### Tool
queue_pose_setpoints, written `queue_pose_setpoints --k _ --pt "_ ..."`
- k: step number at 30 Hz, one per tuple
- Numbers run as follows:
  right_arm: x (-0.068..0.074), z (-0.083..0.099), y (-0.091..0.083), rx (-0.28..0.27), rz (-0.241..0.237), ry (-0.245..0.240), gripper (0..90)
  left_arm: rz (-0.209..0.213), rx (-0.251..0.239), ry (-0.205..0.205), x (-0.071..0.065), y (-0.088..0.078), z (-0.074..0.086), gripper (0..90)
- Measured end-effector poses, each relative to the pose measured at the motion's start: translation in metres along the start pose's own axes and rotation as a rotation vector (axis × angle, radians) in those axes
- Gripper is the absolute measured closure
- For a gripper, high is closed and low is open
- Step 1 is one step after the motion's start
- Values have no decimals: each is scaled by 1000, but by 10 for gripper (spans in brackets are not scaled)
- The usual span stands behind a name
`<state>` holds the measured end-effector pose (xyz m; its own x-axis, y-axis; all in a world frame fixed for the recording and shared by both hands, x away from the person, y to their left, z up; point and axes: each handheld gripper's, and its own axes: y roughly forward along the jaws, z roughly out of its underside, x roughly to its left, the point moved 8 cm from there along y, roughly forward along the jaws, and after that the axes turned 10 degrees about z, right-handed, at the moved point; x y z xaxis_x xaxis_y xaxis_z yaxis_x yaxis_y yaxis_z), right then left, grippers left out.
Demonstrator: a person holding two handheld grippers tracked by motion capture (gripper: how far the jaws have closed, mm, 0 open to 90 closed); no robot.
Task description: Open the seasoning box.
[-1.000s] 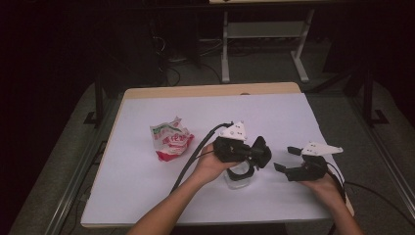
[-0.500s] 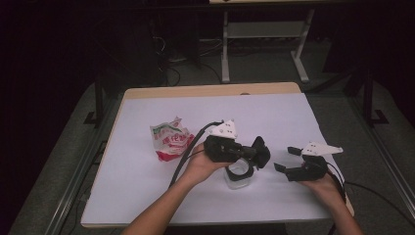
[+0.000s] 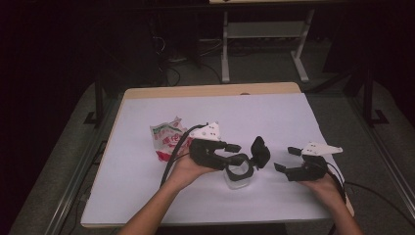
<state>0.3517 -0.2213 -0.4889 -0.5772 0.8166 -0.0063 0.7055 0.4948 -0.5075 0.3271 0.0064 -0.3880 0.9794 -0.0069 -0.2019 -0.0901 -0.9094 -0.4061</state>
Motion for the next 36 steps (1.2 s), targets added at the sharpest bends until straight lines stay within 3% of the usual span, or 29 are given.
queue_pose_setpoints --k 11,22,36 --pt "-1 1 2 4 8 2 136 -40 28 -26 -12 -24 31 403" --pt "-1 3 3 11 8 16 136 -95 38 -84 -18 -53 67 403" --pt "-2 3 2 8 12 18 136 -164 30 -129 -22 -94 102 391"
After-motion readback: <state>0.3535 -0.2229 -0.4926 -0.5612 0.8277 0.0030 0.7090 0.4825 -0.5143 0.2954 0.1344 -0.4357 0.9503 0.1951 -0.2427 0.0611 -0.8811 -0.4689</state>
